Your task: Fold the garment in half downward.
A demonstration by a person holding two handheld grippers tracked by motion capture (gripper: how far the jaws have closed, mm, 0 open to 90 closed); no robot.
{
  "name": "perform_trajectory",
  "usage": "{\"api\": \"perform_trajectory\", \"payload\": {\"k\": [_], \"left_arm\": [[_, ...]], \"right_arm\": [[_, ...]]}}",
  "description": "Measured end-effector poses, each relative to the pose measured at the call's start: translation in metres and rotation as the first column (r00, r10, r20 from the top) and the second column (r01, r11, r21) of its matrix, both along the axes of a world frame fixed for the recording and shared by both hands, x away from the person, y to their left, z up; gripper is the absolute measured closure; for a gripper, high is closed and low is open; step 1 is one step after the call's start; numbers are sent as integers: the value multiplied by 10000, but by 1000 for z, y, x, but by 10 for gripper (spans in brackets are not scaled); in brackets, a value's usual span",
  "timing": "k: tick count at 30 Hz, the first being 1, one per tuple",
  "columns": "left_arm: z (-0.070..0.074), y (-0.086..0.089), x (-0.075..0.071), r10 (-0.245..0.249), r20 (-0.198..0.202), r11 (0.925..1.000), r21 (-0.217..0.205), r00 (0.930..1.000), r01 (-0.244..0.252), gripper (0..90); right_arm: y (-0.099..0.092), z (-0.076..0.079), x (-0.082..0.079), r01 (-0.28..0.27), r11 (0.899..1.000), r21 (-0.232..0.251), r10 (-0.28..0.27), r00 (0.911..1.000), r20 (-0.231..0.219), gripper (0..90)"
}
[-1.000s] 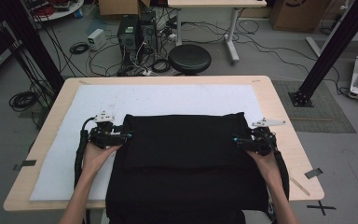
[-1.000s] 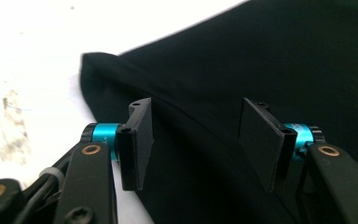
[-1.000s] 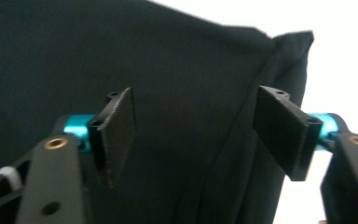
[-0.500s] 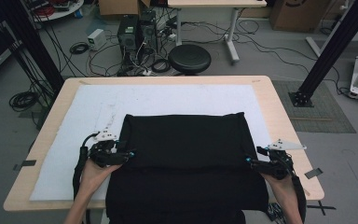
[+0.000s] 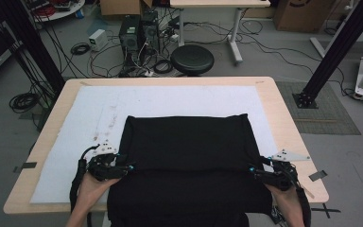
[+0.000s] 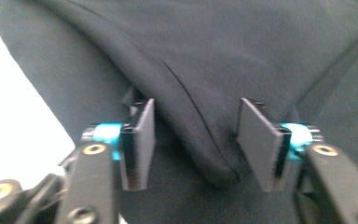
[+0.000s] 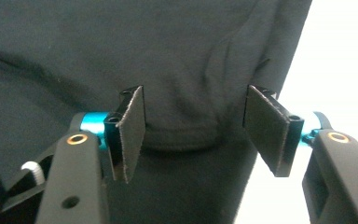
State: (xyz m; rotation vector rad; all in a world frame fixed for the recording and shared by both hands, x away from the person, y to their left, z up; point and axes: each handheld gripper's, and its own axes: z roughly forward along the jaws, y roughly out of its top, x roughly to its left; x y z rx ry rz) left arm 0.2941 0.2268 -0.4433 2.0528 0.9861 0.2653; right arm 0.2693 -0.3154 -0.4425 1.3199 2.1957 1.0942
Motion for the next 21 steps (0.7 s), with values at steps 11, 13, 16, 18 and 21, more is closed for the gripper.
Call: {"api": "perform_trajectory", "payload": {"k": [11,13,16,18,21], "left_arm": [[-1,4,-8,-275,496,9992,-263,9984,288,863],[0,6,-12,-298,599,9987,-397,9978,322,863],[0,9,-18,-461,640,9977,-466,9969,492,864],[1,10,-24,-521,717,9971,-516,9961,559,864],[0,11,-32,-565,778,9965,-575,9954,611,864]], "right_arm": [[6,-6,0,-233,9996,-146,233,9997,22,813],[0,-5,-4,-330,9994,130,329,9994,51,828],[-5,-5,-12,-512,9983,272,510,9987,98,835],[-6,-5,-18,-616,9978,255,614,9981,92,837],[-7,-7,-27,-749,9967,297,746,9971,131,836]]}}
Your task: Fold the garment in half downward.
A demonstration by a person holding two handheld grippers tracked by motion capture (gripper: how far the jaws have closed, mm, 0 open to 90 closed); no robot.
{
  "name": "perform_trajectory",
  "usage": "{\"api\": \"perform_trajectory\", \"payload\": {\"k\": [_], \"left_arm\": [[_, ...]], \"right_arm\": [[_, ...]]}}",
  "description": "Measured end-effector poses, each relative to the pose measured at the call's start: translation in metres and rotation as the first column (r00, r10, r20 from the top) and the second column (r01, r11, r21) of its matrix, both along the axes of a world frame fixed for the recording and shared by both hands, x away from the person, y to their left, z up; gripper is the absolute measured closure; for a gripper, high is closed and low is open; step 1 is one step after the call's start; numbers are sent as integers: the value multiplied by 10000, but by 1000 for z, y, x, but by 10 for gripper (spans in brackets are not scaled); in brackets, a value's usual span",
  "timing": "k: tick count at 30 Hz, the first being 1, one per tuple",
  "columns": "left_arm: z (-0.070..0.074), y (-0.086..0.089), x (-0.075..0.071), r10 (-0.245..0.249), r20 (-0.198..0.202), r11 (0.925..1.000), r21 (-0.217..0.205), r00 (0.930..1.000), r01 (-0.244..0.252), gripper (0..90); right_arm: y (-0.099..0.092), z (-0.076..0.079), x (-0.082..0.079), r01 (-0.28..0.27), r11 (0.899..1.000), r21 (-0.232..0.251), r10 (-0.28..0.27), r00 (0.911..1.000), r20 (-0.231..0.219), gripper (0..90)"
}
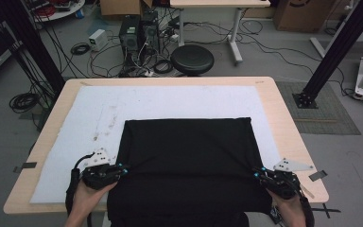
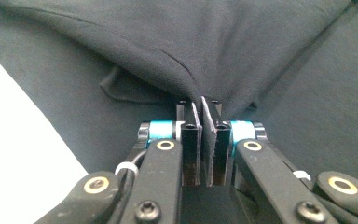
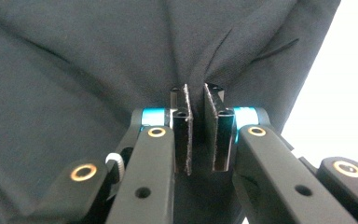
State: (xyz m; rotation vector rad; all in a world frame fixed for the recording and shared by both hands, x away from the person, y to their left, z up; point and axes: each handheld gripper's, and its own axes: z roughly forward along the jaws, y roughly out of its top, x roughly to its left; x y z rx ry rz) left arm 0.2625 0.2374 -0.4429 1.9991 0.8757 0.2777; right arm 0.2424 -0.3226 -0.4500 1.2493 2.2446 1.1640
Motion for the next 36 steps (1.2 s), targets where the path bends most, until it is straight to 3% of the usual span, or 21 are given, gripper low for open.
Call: {"api": "perform_trajectory", "payload": {"k": [7,8,14,18,30,36], "left_arm": [[0,0,-15,-223,204,9997,-119,9995,225,865],[-1,2,-22,-359,274,9992,-164,9990,364,865],[-4,5,-39,-608,218,9978,-241,9979,614,864],[-7,4,-46,-730,173,9972,-150,9972,733,864],[-7,10,-62,-838,143,9960,-312,9964,842,864],[-11,9,-61,-971,-50,9950,-240,9953,970,853]], "right_arm": [[-4,-3,-13,-95,9999,112,95,9999,68,836],[-5,-3,-15,-105,9999,135,104,9999,96,836],[-11,-6,-37,-350,9989,299,346,9993,112,840],[-11,-7,-41,-373,9987,340,369,9992,121,841],[-15,-9,-64,-524,9973,514,515,9985,188,842],[-15,-12,-62,-646,9963,564,648,9979,-21,828]]}}
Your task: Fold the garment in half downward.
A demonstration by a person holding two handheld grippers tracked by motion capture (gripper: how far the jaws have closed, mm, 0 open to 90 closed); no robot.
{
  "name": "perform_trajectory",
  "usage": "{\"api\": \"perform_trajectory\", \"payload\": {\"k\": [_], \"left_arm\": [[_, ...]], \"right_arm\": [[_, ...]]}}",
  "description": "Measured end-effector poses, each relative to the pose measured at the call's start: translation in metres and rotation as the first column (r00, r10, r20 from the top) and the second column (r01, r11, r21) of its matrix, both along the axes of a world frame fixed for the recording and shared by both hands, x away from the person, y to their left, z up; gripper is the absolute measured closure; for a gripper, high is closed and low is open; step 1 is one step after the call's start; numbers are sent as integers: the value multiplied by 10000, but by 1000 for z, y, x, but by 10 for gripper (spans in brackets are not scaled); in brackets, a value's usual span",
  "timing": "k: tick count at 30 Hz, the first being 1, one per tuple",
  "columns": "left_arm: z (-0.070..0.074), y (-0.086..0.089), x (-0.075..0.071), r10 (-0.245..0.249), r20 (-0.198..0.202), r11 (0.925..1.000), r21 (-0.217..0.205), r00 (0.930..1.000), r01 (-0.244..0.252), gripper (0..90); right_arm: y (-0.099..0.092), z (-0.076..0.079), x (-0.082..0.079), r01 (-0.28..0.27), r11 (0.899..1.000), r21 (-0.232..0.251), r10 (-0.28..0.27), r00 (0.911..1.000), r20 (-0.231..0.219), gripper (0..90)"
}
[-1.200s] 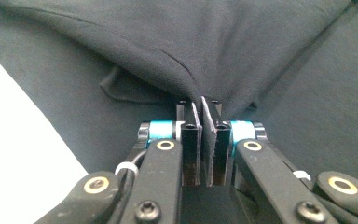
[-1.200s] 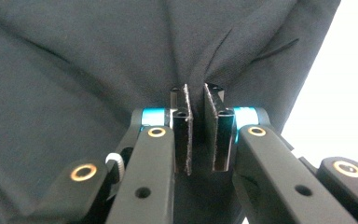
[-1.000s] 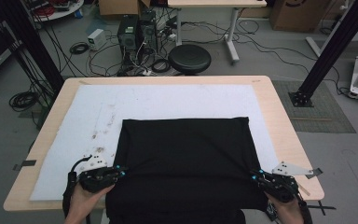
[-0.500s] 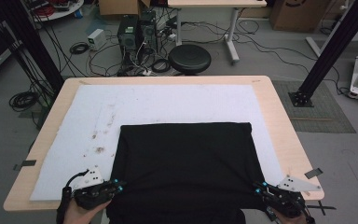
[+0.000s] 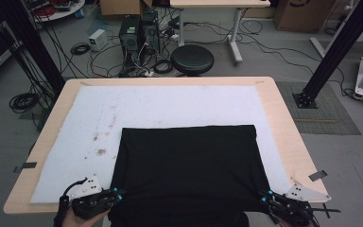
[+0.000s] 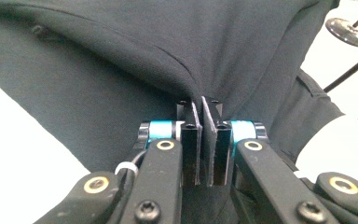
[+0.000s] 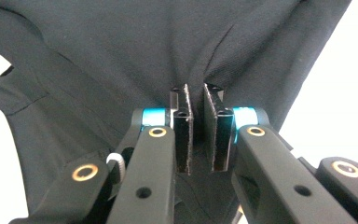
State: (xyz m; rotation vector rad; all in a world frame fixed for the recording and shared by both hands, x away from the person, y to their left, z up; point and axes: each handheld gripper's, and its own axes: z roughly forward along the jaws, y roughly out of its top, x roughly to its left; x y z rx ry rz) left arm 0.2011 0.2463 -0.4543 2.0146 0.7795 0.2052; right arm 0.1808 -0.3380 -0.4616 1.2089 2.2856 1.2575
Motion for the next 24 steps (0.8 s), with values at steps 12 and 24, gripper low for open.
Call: {"api": "perform_trajectory", "payload": {"k": [12,24], "left_arm": [[49,9,33,1040,1228,9945,-24,9870,-1045,467],[68,0,150,2551,779,9655,337,9638,-2583,426]], "right_arm": [[6,24,30,683,9975,-159,-673,9961,570,292],[21,38,98,1036,9937,-426,-1002,9921,749,229]]}}
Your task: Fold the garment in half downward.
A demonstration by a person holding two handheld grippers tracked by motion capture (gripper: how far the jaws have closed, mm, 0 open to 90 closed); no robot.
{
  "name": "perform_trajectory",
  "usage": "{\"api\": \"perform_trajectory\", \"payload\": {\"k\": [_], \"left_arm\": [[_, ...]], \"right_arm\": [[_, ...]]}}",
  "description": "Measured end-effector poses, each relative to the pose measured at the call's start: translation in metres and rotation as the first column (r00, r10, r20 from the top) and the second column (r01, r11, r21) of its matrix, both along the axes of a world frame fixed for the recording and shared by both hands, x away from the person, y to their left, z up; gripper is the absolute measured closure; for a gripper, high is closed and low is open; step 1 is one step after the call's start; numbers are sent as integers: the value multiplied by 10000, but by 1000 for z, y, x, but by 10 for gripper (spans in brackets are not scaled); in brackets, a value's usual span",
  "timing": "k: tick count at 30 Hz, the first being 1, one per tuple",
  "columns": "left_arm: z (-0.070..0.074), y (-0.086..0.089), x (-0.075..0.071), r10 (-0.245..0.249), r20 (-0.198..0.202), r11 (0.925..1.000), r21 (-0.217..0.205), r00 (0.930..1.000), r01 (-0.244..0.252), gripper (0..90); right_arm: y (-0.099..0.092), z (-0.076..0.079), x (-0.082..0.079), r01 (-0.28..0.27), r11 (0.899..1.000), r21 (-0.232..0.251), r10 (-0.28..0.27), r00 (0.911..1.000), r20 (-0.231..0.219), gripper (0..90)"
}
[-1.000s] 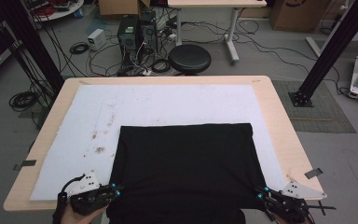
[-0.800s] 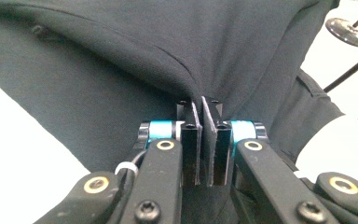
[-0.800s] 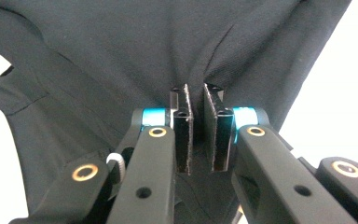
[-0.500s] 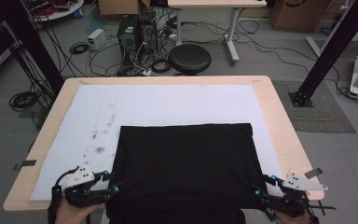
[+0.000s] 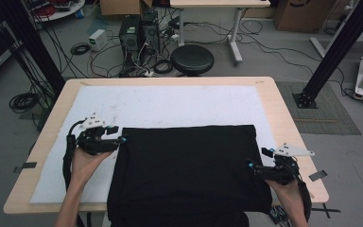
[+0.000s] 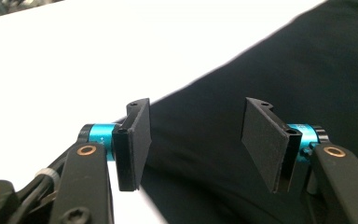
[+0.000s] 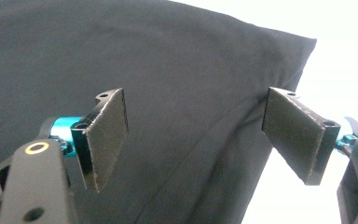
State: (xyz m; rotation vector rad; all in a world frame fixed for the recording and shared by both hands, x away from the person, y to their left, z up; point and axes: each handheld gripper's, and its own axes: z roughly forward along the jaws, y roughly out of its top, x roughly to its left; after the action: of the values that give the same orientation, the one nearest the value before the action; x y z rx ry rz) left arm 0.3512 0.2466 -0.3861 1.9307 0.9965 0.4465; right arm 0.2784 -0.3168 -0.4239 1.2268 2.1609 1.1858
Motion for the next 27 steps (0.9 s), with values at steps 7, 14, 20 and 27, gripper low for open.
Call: {"api": "perform_trajectory", "payload": {"k": [7,14,20,27], "left_arm": [[-30,2,53,703,-1282,9969,449,9893,-650,430],[-54,9,71,734,-1976,9971,364,9775,-675,446],[-58,3,68,569,-1719,9964,715,9835,-452,466],[-58,-4,60,45,-1258,9928,1189,9920,106,686]], "right_arm": [[8,-3,19,201,9998,4,-201,9998,-37,241],[13,-4,33,379,9992,-117,-381,9991,-190,245],[16,-1,55,567,9982,-183,-573,9979,-313,249],[12,10,86,1683,9848,-419,-1695,9852,-257,269]]}}
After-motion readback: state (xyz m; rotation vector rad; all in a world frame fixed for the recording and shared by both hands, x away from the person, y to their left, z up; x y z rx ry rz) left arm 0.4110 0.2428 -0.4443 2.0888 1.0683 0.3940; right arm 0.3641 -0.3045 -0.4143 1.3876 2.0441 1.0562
